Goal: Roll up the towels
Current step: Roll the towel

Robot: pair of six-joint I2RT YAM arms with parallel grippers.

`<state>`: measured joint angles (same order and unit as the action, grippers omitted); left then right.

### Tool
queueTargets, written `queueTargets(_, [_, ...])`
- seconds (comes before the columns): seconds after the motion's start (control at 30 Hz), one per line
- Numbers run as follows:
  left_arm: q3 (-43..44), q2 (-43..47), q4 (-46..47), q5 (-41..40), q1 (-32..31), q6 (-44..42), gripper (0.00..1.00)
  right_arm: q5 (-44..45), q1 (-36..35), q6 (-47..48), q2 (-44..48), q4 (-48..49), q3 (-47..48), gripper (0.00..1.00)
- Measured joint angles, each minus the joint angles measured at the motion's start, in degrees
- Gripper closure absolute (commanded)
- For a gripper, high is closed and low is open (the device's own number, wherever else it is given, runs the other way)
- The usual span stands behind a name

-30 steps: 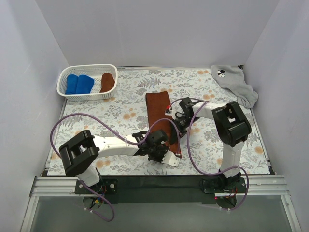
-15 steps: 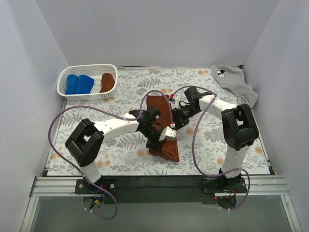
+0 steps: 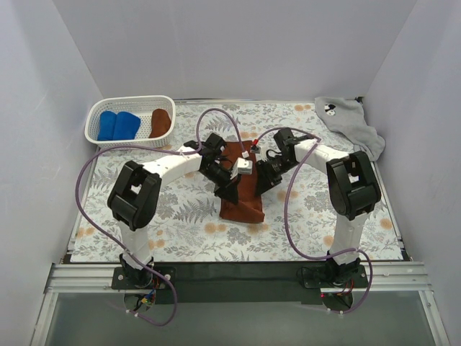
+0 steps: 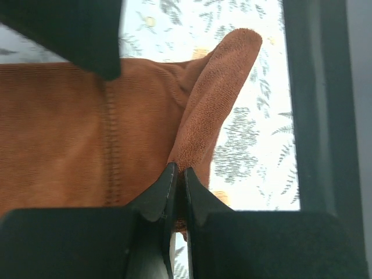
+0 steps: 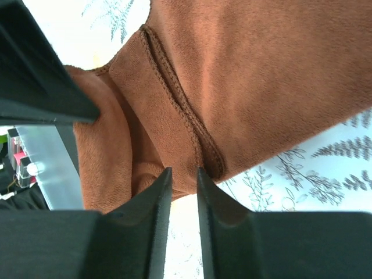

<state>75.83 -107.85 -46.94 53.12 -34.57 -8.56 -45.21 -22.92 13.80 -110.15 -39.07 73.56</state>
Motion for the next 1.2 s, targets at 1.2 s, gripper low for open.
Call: queueTargets(1.2, [-1.53,-5.40,9.60,-6.51,6.14,0.85,0.63,-7.08,-0.85,-3.98,-6.84,0.61,-0.17,0.71])
